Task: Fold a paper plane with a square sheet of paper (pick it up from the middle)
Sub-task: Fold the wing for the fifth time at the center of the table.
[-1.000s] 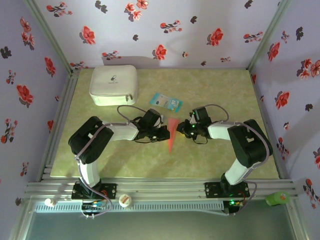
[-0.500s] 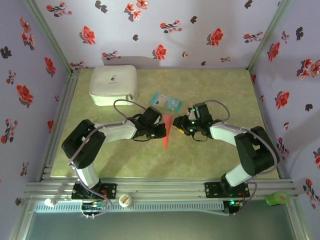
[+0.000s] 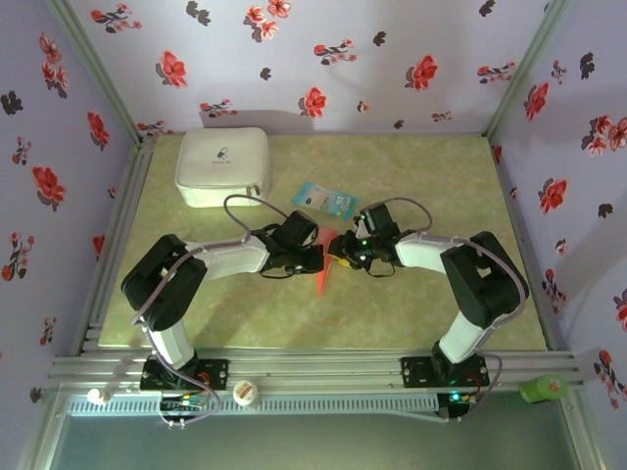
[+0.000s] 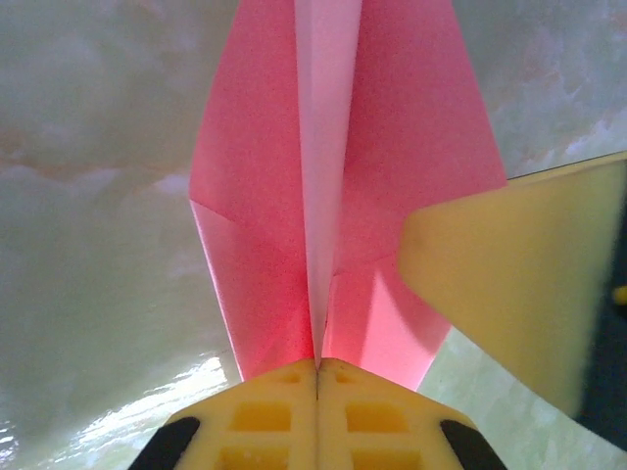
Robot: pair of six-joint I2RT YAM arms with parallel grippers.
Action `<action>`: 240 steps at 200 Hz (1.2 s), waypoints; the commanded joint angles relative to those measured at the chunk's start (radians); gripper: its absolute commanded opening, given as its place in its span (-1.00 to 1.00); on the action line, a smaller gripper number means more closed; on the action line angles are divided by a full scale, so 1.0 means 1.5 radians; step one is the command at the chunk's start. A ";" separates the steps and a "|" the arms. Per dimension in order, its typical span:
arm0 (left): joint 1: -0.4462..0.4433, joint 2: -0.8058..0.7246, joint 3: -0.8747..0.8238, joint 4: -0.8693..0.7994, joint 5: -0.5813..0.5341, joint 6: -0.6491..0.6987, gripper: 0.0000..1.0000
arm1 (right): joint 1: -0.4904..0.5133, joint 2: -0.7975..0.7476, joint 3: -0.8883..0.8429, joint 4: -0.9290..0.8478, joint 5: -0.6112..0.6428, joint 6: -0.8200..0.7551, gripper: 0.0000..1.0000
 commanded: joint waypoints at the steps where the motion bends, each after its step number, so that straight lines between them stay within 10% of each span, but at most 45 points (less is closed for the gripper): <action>1: -0.007 -0.012 0.016 -0.017 -0.013 0.016 -1.00 | 0.002 0.000 0.009 -0.029 0.025 -0.014 -0.33; 79: -0.007 -0.020 0.020 -0.015 -0.015 0.013 -0.58 | 0.002 -0.002 0.015 -0.021 0.020 -0.012 -0.74; 240: -0.006 -0.026 0.004 -0.009 -0.052 0.008 -0.23 | 0.002 0.010 0.021 -0.025 0.022 -0.013 -0.78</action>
